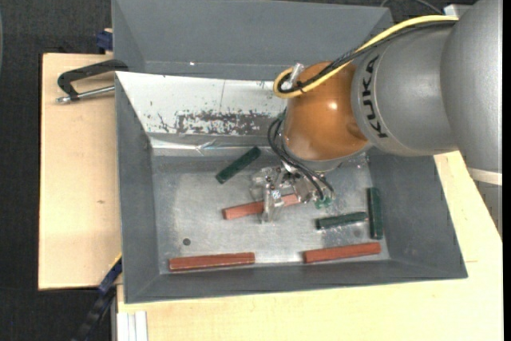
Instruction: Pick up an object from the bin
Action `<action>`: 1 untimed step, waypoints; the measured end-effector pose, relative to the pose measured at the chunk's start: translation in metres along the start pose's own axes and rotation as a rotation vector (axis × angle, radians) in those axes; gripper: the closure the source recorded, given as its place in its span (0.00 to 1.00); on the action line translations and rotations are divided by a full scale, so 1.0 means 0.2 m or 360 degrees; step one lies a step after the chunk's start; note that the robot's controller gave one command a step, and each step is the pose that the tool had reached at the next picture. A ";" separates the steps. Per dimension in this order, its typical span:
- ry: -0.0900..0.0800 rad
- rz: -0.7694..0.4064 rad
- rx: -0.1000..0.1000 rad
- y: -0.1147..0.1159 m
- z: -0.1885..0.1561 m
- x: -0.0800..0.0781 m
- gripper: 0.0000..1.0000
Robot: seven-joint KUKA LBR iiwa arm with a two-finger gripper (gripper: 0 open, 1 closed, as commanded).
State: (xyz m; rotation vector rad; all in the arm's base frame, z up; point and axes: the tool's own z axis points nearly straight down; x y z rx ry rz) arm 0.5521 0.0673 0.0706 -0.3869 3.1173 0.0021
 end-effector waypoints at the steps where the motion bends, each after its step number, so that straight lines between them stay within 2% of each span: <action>1: 0.0003 0.0038 0.0000 0.12 -0.24 -0.04 1.00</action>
Offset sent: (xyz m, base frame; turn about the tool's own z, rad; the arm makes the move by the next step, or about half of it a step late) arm -0.0099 0.0218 0.1764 -0.0487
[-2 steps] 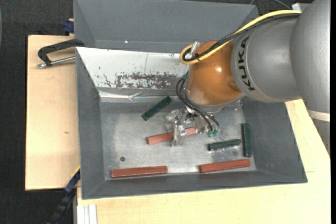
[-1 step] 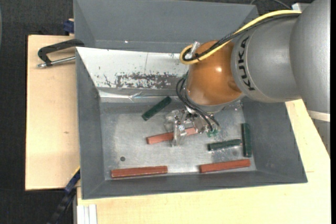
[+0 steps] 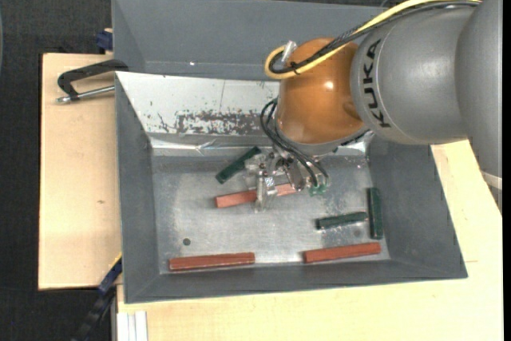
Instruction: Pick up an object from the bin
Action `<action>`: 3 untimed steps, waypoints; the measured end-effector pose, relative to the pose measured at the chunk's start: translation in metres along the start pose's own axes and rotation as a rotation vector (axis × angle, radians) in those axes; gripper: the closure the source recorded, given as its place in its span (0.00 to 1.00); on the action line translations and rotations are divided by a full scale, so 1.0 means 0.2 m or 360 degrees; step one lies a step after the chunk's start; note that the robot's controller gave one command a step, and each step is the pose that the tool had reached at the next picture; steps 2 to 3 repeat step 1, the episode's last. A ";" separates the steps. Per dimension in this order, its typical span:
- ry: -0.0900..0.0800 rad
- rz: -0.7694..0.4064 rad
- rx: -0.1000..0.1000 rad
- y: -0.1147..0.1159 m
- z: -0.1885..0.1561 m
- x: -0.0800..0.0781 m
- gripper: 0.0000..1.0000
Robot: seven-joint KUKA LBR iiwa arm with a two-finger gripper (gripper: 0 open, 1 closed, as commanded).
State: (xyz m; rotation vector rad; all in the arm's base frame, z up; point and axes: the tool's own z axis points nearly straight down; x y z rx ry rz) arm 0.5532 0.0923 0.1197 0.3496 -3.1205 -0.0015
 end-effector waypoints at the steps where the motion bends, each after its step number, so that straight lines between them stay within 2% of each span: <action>1: -0.0011 -0.0115 0.0001 0.00 -0.64 0.05 1.00; 3: -0.0011 -0.0115 0.0001 0.00 -0.64 0.05 1.00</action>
Offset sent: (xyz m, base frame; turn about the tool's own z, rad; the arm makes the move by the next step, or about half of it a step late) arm 0.0000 0.0000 0.0000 0.0000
